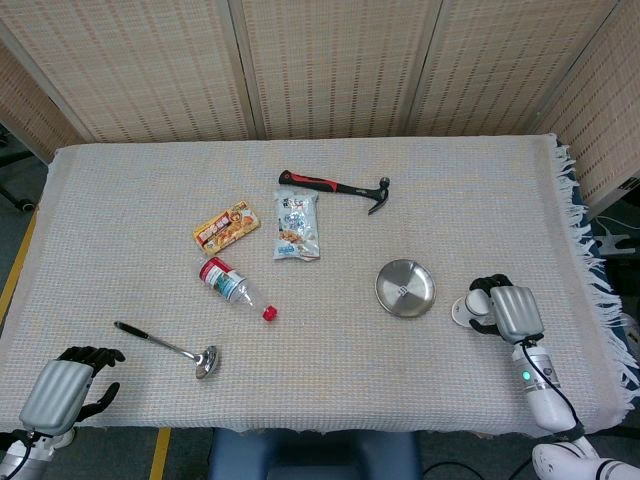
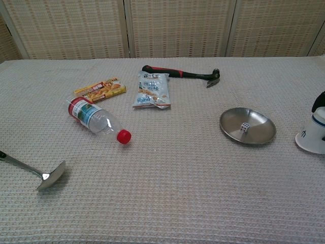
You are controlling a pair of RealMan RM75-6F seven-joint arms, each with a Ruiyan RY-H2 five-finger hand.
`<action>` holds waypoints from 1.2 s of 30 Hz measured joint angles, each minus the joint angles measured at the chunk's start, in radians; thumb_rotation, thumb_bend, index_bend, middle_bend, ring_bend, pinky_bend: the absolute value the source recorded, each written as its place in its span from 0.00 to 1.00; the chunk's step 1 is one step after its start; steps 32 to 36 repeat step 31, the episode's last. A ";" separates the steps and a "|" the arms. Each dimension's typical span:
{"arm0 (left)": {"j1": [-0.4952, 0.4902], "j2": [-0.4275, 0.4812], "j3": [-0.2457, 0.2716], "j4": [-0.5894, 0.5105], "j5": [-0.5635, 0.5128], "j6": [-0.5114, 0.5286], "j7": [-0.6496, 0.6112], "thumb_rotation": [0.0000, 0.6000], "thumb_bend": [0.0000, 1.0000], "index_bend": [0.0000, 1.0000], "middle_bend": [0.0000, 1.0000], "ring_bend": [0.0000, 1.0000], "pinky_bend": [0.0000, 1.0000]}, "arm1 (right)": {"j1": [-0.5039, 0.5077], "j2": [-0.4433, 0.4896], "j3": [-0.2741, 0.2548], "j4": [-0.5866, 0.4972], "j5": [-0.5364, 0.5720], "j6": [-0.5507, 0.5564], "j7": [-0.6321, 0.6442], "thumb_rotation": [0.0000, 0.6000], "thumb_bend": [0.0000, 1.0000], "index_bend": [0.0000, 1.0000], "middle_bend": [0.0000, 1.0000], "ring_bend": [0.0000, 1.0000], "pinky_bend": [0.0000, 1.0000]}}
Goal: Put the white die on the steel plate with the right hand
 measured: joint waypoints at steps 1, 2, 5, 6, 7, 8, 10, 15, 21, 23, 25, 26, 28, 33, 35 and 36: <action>0.000 0.000 0.000 0.000 0.000 -0.001 0.000 1.00 0.34 0.39 0.44 0.37 0.38 | 0.000 0.001 -0.005 0.006 -0.013 -0.004 0.016 1.00 0.04 0.09 0.12 0.02 0.42; 0.000 0.000 0.000 0.000 -0.001 -0.001 0.000 1.00 0.34 0.39 0.44 0.37 0.38 | 0.000 0.002 -0.011 0.010 -0.026 -0.008 0.033 1.00 0.04 0.05 0.08 0.00 0.37; 0.000 0.000 -0.002 0.001 -0.003 0.000 0.000 1.00 0.34 0.39 0.44 0.37 0.38 | -0.004 0.021 -0.027 0.008 -0.072 -0.007 0.074 1.00 0.04 0.00 0.00 0.00 0.20; 0.000 -0.001 -0.002 0.001 -0.003 -0.001 0.000 1.00 0.34 0.39 0.44 0.37 0.38 | -0.007 0.033 -0.032 -0.004 -0.087 0.000 0.080 1.00 0.04 0.00 0.00 0.00 0.16; 0.000 0.000 -0.002 0.002 -0.004 -0.001 0.000 1.00 0.34 0.39 0.44 0.37 0.38 | -0.010 0.044 -0.036 -0.016 -0.098 0.010 0.082 1.00 0.04 0.00 0.00 0.00 0.13; 0.000 0.000 -0.002 0.002 -0.004 -0.001 0.000 1.00 0.34 0.39 0.44 0.37 0.38 | -0.014 0.055 -0.040 -0.031 -0.111 0.022 0.084 1.00 0.03 0.00 0.00 0.00 0.12; 0.000 0.000 -0.001 0.002 -0.003 -0.002 0.001 1.00 0.34 0.39 0.44 0.37 0.38 | -0.027 0.086 -0.049 -0.073 -0.141 0.059 0.084 1.00 0.03 0.00 0.00 0.00 0.10; 0.000 0.001 0.000 0.002 -0.001 -0.001 0.000 1.00 0.34 0.39 0.44 0.37 0.38 | -0.080 0.177 -0.069 -0.206 -0.215 0.189 0.094 1.00 0.03 0.00 0.00 0.00 0.11; 0.000 0.002 -0.002 0.005 -0.002 -0.001 -0.002 1.00 0.34 0.39 0.44 0.37 0.38 | -0.166 0.273 -0.082 -0.391 -0.214 0.289 0.093 1.00 0.08 0.00 0.00 0.00 0.14; -0.001 0.000 -0.002 0.008 -0.002 -0.001 0.002 1.00 0.34 0.39 0.44 0.37 0.38 | -0.181 0.277 -0.078 -0.416 -0.203 0.315 0.058 1.00 0.10 0.00 0.00 0.00 0.14; -0.002 -0.003 -0.002 0.010 -0.003 -0.004 0.005 1.00 0.34 0.39 0.44 0.37 0.38 | -0.194 0.270 -0.072 -0.421 -0.189 0.333 -0.012 1.00 0.10 0.00 0.00 0.00 0.14; -0.002 -0.004 -0.002 0.011 -0.004 -0.006 0.008 1.00 0.34 0.39 0.44 0.37 0.38 | -0.201 0.262 -0.068 -0.422 -0.179 0.343 -0.064 1.00 0.11 0.00 0.00 0.00 0.14; -0.003 -0.006 -0.002 0.012 -0.005 -0.007 0.010 1.00 0.34 0.39 0.44 0.37 0.38 | -0.210 0.250 -0.063 -0.425 -0.163 0.355 -0.149 1.00 0.11 0.00 0.00 0.00 0.14; -0.003 -0.007 -0.002 0.013 -0.007 -0.011 0.014 1.00 0.34 0.39 0.44 0.38 0.38 | -0.223 0.228 -0.053 -0.432 -0.136 0.370 -0.265 1.00 0.11 0.00 0.00 0.00 0.14; -0.003 -0.007 -0.002 0.013 -0.007 -0.011 0.014 1.00 0.34 0.39 0.44 0.38 0.38 | -0.223 0.228 -0.053 -0.432 -0.136 0.370 -0.265 1.00 0.11 0.00 0.00 0.00 0.14; -0.003 -0.007 -0.002 0.013 -0.007 -0.011 0.014 1.00 0.34 0.39 0.44 0.38 0.38 | -0.223 0.228 -0.053 -0.432 -0.136 0.370 -0.265 1.00 0.11 0.00 0.00 0.00 0.14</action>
